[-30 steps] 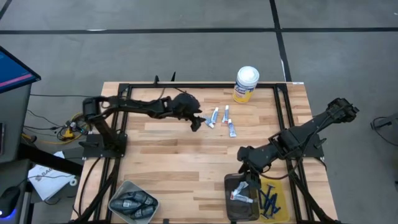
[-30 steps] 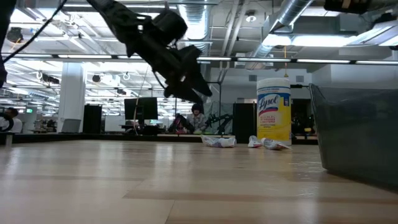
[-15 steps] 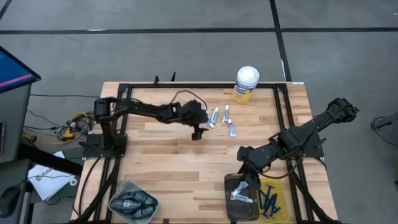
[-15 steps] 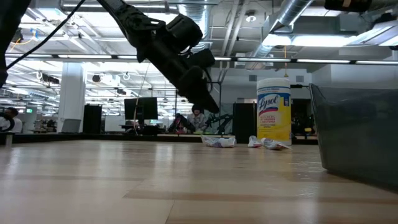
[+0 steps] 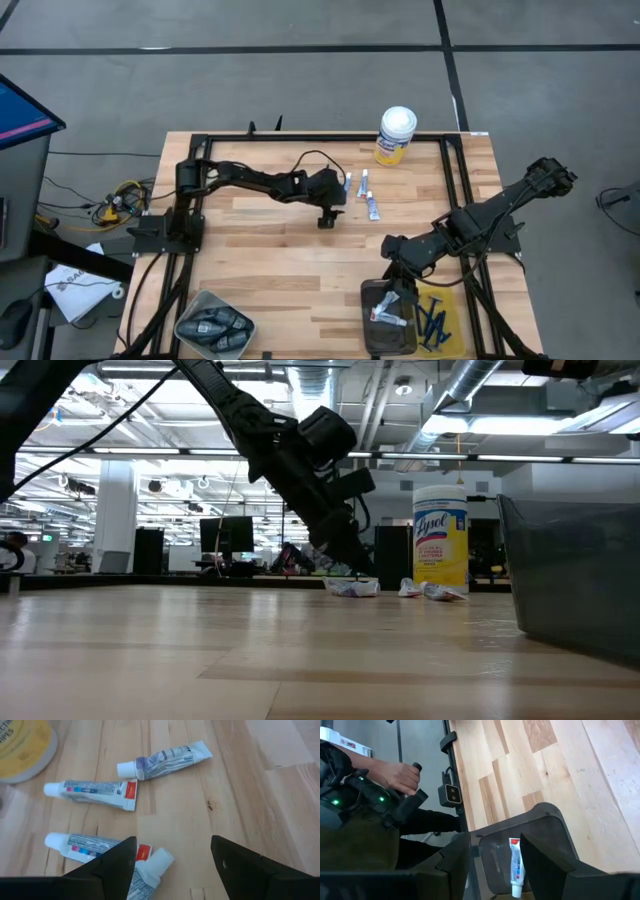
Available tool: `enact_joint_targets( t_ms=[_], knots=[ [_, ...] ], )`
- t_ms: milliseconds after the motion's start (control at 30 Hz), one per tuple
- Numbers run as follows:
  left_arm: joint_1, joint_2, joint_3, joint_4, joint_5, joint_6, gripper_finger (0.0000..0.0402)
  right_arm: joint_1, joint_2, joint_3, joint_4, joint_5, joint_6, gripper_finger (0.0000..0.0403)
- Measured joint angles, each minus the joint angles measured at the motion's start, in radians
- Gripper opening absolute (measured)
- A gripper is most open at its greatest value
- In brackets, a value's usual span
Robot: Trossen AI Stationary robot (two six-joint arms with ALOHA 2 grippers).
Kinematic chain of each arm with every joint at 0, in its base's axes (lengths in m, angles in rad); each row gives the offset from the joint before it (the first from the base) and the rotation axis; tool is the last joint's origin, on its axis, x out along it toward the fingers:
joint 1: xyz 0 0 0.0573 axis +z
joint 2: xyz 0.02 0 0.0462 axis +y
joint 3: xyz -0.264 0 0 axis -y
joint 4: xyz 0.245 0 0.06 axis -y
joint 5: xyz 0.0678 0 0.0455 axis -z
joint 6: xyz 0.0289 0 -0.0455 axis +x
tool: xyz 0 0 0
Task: Pick & Place Travel size toiletries
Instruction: Put the toothpaste into the black bin
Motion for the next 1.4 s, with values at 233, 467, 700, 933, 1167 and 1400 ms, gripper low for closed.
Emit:
enact_joint_targets(
  t_ms=[233, 467, 700, 933, 1167, 1400],
  knots=[
    [0.002, 0.012, 0.003, 0.000, 0.009, 0.057, 0.0250, 0.000, 0.000, 0.000, 0.000, 0.032, 0.000, 0.0161],
    [-0.005, 0.070, 0.006, -0.022, 0.008, 0.040, 0.0250, -0.003, 0.000, 0.000, 0.000, 0.036, -0.010, 0.0159],
    [-0.022, 0.025, -0.001, -0.136, 0.002, -0.046, 0.0249, -0.003, 0.000, 0.000, 0.000, 0.044, -0.013, 0.0159],
    [-0.037, 0.008, -0.006, -0.184, -0.009, 0.096, 0.0218, -0.003, 0.000, 0.000, -0.002, 0.047, -0.016, 0.0159],
    [-0.049, -0.009, -0.008, -0.200, -0.055, 0.086, 0.0230, -0.003, 0.000, 0.000, -0.007, 0.048, -0.019, 0.0159],
    [-0.089, -0.194, -0.005, -0.242, -0.235, -0.303, 0.0269, -0.003, 0.000, 0.000, -0.013, 0.048, -0.020, 0.0159]
  ],
)
